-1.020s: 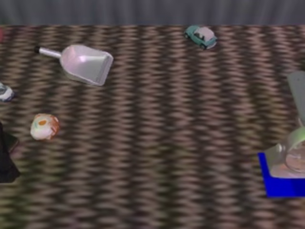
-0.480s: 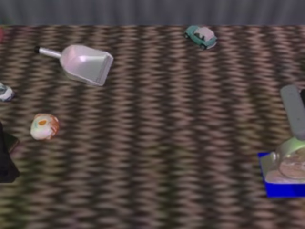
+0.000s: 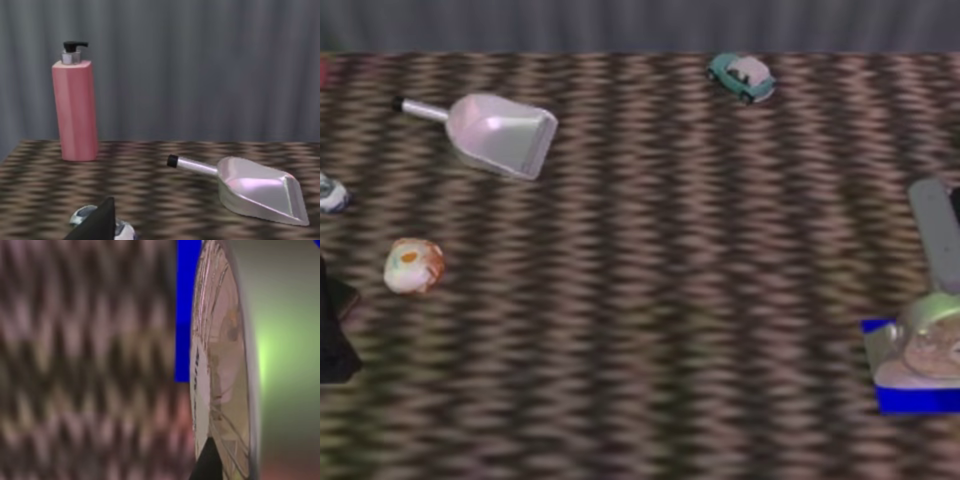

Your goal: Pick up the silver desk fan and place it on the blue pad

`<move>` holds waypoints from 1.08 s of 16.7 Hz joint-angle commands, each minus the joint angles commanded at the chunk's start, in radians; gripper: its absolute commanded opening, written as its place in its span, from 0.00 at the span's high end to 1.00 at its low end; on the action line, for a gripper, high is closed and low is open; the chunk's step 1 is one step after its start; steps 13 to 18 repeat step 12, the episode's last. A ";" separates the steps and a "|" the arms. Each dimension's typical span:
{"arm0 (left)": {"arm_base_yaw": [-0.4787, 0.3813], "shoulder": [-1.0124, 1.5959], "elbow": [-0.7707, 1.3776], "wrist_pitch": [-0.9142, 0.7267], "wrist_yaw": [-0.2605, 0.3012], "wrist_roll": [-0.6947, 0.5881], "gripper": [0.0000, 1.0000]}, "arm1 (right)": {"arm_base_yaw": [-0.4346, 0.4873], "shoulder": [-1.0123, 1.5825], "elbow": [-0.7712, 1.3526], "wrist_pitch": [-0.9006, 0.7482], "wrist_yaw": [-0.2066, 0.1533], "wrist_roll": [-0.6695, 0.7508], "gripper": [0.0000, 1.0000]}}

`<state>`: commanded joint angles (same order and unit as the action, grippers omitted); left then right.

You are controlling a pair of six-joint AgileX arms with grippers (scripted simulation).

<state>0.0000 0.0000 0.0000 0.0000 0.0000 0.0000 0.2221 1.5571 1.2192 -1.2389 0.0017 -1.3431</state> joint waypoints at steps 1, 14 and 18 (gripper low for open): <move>0.000 0.000 0.000 0.000 0.000 0.000 0.00 | 0.000 0.000 0.000 0.000 0.000 0.000 0.40; 0.000 0.000 0.000 0.000 0.000 0.000 0.00 | 0.000 0.000 0.000 0.000 0.000 0.000 0.00; 0.000 0.000 0.000 0.000 0.000 0.000 0.00 | 0.000 0.000 0.000 0.000 0.000 0.000 0.00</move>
